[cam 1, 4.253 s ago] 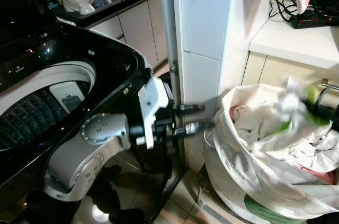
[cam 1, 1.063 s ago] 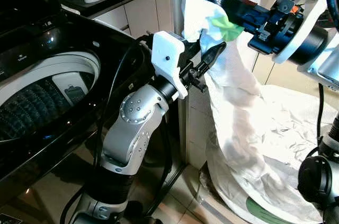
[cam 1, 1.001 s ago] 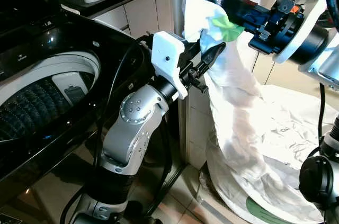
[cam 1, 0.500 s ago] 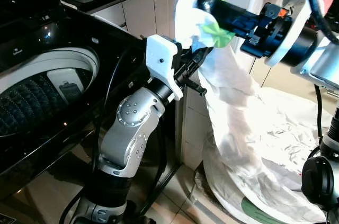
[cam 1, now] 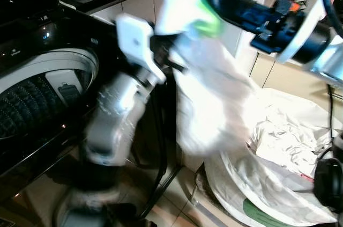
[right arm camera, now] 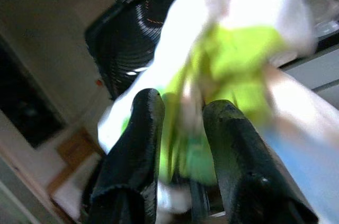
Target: Clothes washing
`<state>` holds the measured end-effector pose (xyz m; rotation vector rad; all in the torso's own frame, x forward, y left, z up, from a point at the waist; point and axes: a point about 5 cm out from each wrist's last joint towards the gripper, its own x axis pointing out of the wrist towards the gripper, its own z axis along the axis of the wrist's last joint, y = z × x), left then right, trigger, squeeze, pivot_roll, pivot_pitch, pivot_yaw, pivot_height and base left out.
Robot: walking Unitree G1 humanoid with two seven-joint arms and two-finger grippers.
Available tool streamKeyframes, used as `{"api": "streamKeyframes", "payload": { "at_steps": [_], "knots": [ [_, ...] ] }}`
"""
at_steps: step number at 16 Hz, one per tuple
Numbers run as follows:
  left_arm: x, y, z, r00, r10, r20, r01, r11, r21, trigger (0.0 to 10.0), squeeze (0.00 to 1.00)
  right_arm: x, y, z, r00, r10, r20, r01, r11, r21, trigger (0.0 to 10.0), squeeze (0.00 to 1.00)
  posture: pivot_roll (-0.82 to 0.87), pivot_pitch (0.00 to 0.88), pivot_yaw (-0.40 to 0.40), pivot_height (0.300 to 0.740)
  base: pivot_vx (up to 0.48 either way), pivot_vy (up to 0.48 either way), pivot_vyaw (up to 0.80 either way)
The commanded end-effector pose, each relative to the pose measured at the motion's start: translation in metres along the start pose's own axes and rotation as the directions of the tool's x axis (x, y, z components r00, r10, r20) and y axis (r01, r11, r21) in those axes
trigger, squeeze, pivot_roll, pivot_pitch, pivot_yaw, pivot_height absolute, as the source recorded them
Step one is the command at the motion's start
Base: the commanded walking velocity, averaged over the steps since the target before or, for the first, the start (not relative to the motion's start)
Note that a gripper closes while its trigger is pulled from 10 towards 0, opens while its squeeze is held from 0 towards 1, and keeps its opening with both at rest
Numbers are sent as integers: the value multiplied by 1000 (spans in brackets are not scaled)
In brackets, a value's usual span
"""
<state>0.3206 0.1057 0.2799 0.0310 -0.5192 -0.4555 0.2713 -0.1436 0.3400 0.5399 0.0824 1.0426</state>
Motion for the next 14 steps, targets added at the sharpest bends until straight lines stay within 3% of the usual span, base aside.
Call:
{"api": "streamKeyframes", "payload": {
  "at_steps": [1, 2, 3, 4, 5, 6, 7, 8, 9, 10, 11, 12, 13, 14],
  "knots": [
    [5, 62, 52, 965, 191, 177, -230, 945, 234, 0, 0, -8, 1, -4, 999, -33, -31, 30, 996, -78, 10000, 0, -91, 0, 70, 740, 0, 0, 0],
    [6, 95, 84, 932, 253, 259, -342, 852, 398, 0, 0, -11, 1, -9, 995, -67, -73, 57, 990, -125, 10000, 0, -90, 0, 76, 740, 0, 0, 0],
    [6, 95, 84, 932, 253, 259, -342, 852, 398, 0, 0, -11, 1, -9, 995, -67, -73, 57, 990, -125, 10000, 0, -90, 0, 76, 740, 0, 0, 0],
    [5, 120, 107, 923, 272, 271, -382, 731, 566, 0, 0, -11, -1, -17, 987, -103, -122, 82, 984, -161, 10000, 0, -90, 0, 84, 740, 0, 0, 0],
    [4, 142, 116, 933, 297, 204, -351, 618, 704, 0, 0, -11, -3, -26, 977, -141, -161, 109, 975, -195, 10000, 0, -88, 0, 85, 740, 0, 0, 0],
    [4, 152, 106, 939, 325, 114, -299, 605, 738, 0, 0, -10, -5, -30, 971, -163, -174, 125, 969, -212, 10000, 0, -83, 0, 85, 740, 0, 0, 0],
    [3, 160, 82, 935, 353, -35, -210, 630, 747, 0, 0, -8, -8, -35, 966, -183, -185, 139, 964, -228, 10000, 0, -86, 0, 87, 740, 0, 0, 0],
    [-4, 166, 40, 893, 370, -259, -83, 699, 711, 0, 0, -7, -10, -42, 958, -197, -210, 144, 959, -245, 10000, 0, -86, 0, 88, 740, 0, 0, 0],
    [-10, 165, 17, 853, 365, -373, -31, 749, 662, 0, 0, -6, -11, -46, 953, -204, -224, 145, 957, -252, 10000, 0, -88, 0, 90, 740, 0, 0, 0],
    [-21, 167, -12, 783, 395, -480, -22, 789, 613, 9647, 0, -5, -12, -51, 944, -217, -247, 148, 951, -271, 10000, 0, -91, 0, 93, 740, 0, 0, 0],
    [-34, 167, -36, 696, 397, -599, 7, 829, 559, 10000, 0, -6, -13, -56, 936, -233, -265, 154, 946, -287, 10000, 0, -97, 0, 96, 740, 0, 0, 0],
    [-45, 170, -50, 624, 416, -661, -25, 857, 515, 10000, 0, -7, -15, -59, 929, -246, -275, 161, 941, -298, 10000, 0, -99, 0, 98, 740, 0, 0, 0],
    [-54, 174, -56, 567, 430, -703, -42, 867, 497, 10000, 1000, -8, -15, -60, 927, -250, -279, 163, 940, -300, 10000, 0, -102, 0, 98, 740, 0, 0, 0],
    [-59, 179, -55, 535, 434, -725, -45, 871, 489, 10000, 1000, -10, -17, -60, 925, -254, -283, 167, 940, -297, 10000, 0, -100, 0, 95, 740, 0, 0, 0]
  ]
}}
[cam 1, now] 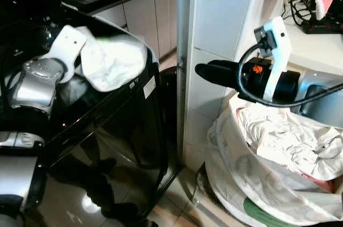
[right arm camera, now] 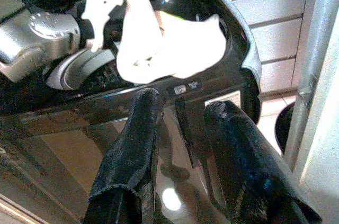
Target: Clothes washing
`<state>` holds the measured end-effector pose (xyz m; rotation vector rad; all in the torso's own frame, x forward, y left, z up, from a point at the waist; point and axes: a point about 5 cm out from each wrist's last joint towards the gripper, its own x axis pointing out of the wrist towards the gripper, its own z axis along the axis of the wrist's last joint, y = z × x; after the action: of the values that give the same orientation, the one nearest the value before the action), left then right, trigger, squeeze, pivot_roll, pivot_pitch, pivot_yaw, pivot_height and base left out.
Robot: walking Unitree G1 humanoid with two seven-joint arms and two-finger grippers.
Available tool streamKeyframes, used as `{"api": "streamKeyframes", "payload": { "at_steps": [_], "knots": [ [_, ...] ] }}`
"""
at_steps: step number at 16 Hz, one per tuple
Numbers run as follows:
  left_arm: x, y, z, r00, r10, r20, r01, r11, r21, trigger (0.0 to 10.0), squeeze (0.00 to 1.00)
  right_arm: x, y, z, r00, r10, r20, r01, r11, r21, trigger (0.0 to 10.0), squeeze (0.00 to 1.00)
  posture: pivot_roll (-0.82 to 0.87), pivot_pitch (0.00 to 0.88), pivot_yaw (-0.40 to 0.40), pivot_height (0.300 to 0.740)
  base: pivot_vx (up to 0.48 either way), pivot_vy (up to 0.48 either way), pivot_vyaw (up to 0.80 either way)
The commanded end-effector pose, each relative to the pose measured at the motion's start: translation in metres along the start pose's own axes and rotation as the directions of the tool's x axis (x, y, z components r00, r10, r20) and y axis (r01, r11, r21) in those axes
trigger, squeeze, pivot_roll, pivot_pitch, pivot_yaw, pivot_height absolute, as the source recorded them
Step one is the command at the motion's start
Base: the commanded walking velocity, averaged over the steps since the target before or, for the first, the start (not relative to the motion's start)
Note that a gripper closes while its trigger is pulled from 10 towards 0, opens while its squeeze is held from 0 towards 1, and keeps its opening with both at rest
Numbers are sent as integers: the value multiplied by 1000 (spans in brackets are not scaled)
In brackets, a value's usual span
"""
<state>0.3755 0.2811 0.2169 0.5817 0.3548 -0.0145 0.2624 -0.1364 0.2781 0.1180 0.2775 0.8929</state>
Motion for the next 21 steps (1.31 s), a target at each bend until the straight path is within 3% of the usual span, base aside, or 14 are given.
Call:
{"api": "streamKeyframes", "payload": {
  "at_steps": [1, 2, 4, 8, 10, 11, 12, 13, 14, 16, 18, 19, 20, 21],
  "knots": [
    [-4, 15, 4, 1000, 20, -12, -20, 1000, -12, 10000, 1000, -1, 0, -3, 1000, -2, -17, 2, 1000, -6, 10000, 0, -99, 0, 94, 740, 0, 0, 0],
    [-5, 18, 2, 999, 17, -29, -17, 1000, -8, 10000, 1000, -2, -2, -5, 1000, -8, -27, 8, 1000, -5, 10000, 0, -97, 0, 94, 740, 0, 0, 0],
    [-12, 28, -13, 992, 22, -127, -16, 999, 46, 10000, 1000, -1, -25, -27, 974, -170, -153, 170, 985, -13, 10000, 0, -95, 0, 93, 740, 0, 0, 0],
    [-27, 46, -29, 973, 56, -224, -24, 989, 143, 10000, 1000, -6, -42, -36, 950, -261, -171, 262, 965, -19, 10000, 0, -86, 0, 88, 740, 0, 0, 0],
    [-30, 36, -33, 966, -30, -258, 84, 976, 201, 10000, 914, -9, -65, -44, 891, -414, -187, 413, 910, -45, 10000, 0, -85, 0, 90, 740, 0, 0, 0],
    [-28, 34, -40, 959, -32, -281, 97, 970, 222, 10000, 0, -12, -78, -49, 842, -504, -194, 503, 862, -60, 10000, 0, -85, 0, 90, 740, 0, 0, 0],
    [-28, 33, -42, 958, -29, -286, 98, 968, 229, 10000, 0, -14, -83, -51, 824, -530, -198, 528, 846, -67, 10000, 0, -86, 0, 92, 740, 0, 0, 0],
    [-26, 32, -40, 970, -33, -241, 72, 985, 154, 10000, 0, -18, -92, -53, 788, -584, -195, 584, 809, -66, 10000, 0, -86, 0, 94, 740, 0, 0, 0],
    [-24, 31, -36, 979, -41, -197, 56, 996, 67, 10000, 1000, -20, -95, -53, 780, -598, -185, 601, 798, -50, 10000, 0, -86, 0, 95, 740, 0, 0, 0],
    [-25, 37, -14, 998, -2, -56, -5, 992, -127, 10000, 1000, -25, -101, -49, 761, -630, -154, 635, 772, -25, 10000, 0, -87, 0, 96, 740, 0, 0, 0],
    [-26, 42, -6, 999, 44, -31, -45, 998, -53, 10000, 1000, -31, -110, -54, 724, -670, -165, 672, 739, -53, 10000, 0, -88, 0, 98, 740, 0, 0, 0],
    [-24, 31, 2, 999, -28, 27, 30, 998, -52, 10000, 1000, -34, -118, -63, 687, -702, -189, 700, 709, -90, 10000, 0, -88, 0, 99, 740, 0, 0, 0],
    [-24, 5, 20, 966, -185, 179, 198, 979, -57, 10000, 973, -37, -128, -81, 653, -717, -242, 717, 689, -107, 10000, 0, -90, 0, 107, 740, 0, 0, 0],
    [-25, -8, 27, 939, -244, 243, 268, 961, -68, 10000, 467, -39, -133, -91, 630, -727, -274, 730, 674, -112, 10000, 1000, -90, 0, 110, 740, 0, 0, 0]
  ]
}}
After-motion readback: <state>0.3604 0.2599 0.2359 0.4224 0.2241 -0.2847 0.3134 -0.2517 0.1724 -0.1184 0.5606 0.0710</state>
